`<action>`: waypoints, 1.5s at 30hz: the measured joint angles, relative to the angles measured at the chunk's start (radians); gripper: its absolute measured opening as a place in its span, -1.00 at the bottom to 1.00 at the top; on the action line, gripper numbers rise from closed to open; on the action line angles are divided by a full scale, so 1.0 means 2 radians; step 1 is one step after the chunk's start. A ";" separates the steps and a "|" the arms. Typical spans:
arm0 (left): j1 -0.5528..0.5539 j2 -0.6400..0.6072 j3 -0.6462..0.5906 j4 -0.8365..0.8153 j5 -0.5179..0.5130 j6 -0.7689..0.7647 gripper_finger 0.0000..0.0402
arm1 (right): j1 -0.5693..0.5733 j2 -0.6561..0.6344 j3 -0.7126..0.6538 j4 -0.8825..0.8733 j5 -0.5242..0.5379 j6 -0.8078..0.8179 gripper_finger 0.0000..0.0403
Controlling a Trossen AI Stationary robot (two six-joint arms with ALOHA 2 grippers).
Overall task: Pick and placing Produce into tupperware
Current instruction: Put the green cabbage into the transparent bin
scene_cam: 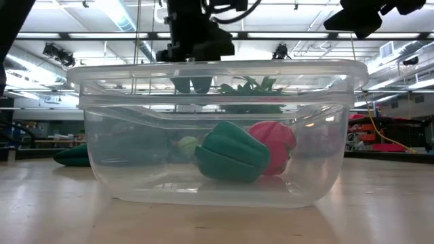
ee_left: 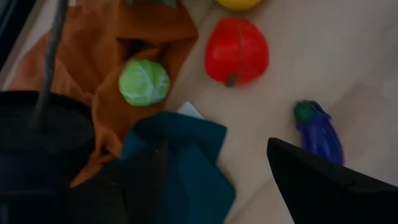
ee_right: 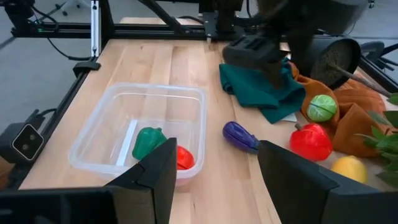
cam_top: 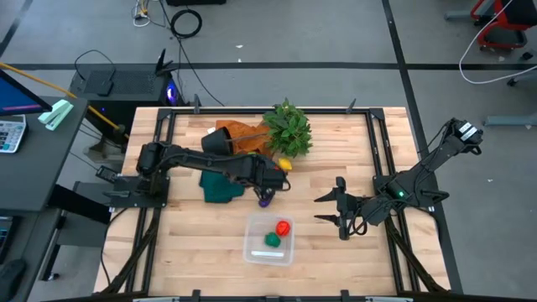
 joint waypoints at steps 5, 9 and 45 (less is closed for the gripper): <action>0.026 0.000 -0.001 0.001 0.007 0.055 0.39 | 0.000 0.000 0.000 -0.006 -0.006 -0.015 -0.09; 0.044 0.000 -0.013 0.007 0.027 0.081 0.36 | -0.001 0.000 0.000 -0.007 0.002 -0.022 -0.09; 0.096 0.001 -0.070 0.071 0.009 0.148 0.61 | -0.042 0.050 0.000 -0.011 0.061 -0.099 0.07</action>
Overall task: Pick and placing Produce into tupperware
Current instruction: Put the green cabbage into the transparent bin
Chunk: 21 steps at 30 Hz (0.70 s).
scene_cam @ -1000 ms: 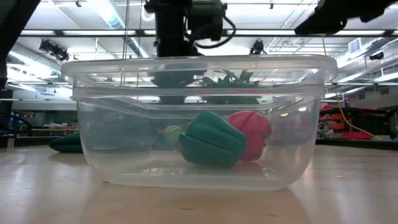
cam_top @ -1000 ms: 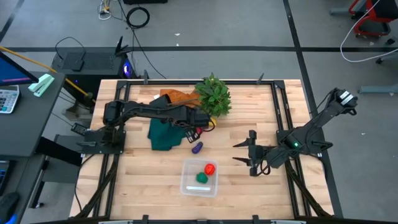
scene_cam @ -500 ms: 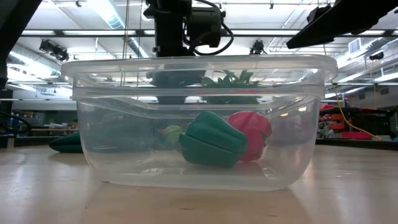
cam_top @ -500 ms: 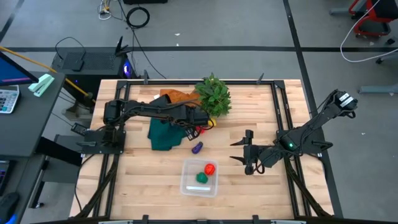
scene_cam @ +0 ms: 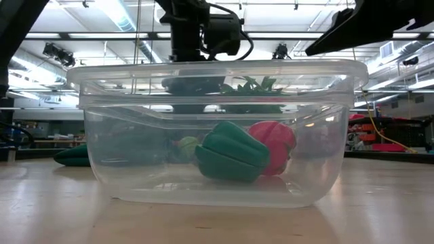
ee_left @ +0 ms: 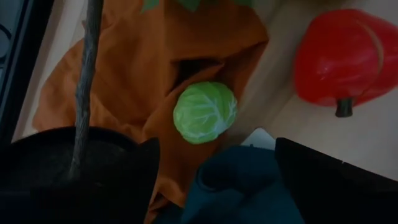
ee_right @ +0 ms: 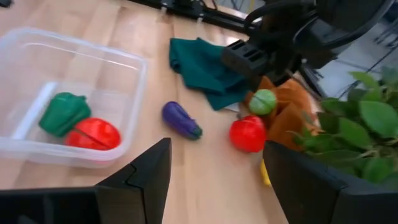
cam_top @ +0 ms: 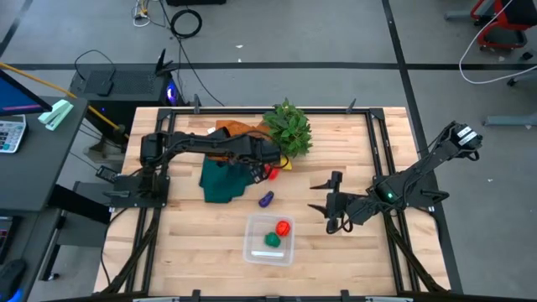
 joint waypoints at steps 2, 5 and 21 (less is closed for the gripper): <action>0.000 0.000 0.000 0.007 0.000 0.006 0.60 | 0.000 0.000 0.000 0.000 0.009 -0.006 0.07; 0.000 0.000 0.000 0.010 0.007 0.009 0.60 | -0.004 0.000 0.000 0.000 0.018 -0.009 0.06; 0.005 0.000 0.000 0.007 0.028 0.126 0.60 | -0.022 0.000 0.000 0.000 0.000 0.000 0.05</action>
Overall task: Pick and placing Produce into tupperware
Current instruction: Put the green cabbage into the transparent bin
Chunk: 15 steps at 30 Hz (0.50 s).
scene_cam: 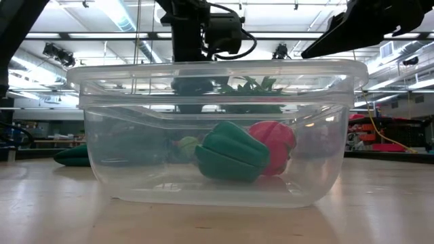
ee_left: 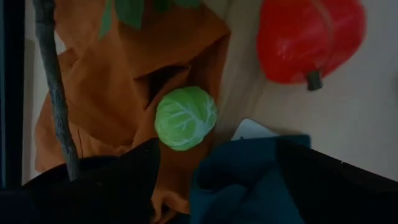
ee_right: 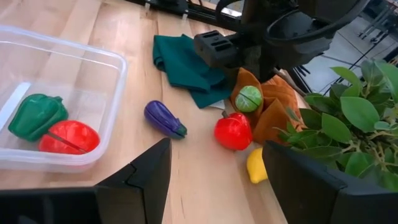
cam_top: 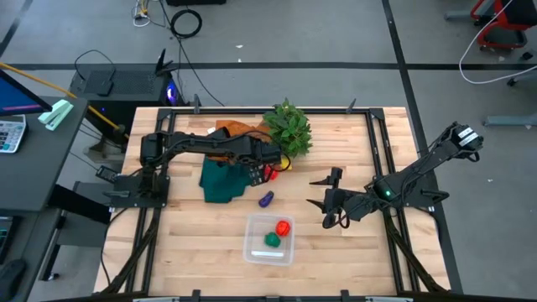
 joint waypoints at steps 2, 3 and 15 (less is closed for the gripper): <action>0.008 0.000 0.000 -0.003 0.007 0.005 0.60 | 0.000 0.000 0.000 0.000 -0.002 0.001 0.05; 0.012 0.000 0.000 -0.003 0.008 0.005 0.60 | 0.000 0.000 0.000 0.000 -0.002 0.004 0.05; 0.043 0.006 0.000 0.001 0.038 0.049 0.59 | 0.000 0.000 0.000 0.000 -0.006 0.012 0.05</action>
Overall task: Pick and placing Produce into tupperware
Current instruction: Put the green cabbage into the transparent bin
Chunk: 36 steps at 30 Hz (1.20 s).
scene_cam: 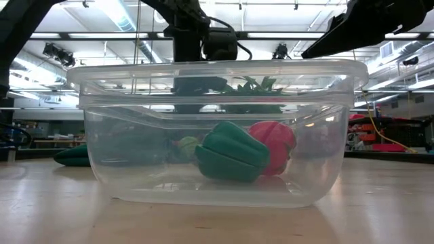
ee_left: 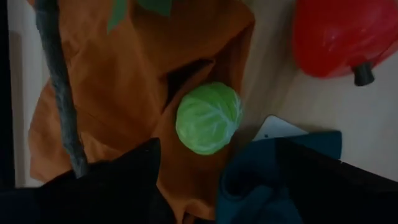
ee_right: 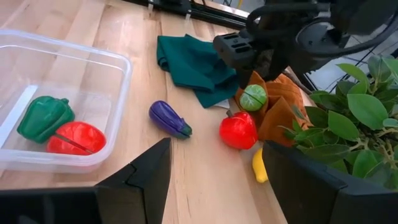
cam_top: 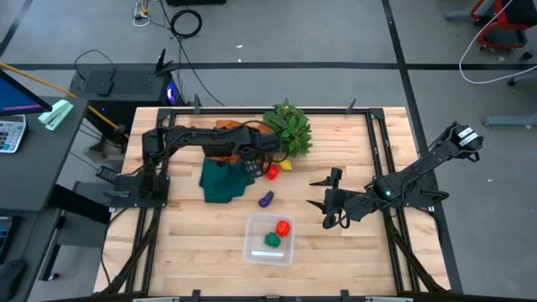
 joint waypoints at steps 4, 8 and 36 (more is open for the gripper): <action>0.010 -0.001 0.000 0.003 0.017 0.009 0.59 | 0.000 0.000 0.000 0.000 0.000 0.000 0.05; 0.019 -0.001 0.000 0.003 0.023 0.013 0.58 | 0.000 0.000 0.000 0.000 0.000 0.002 0.05; 0.026 0.048 0.000 0.026 0.057 0.017 0.56 | 0.000 0.000 0.000 -0.005 -0.003 0.011 0.05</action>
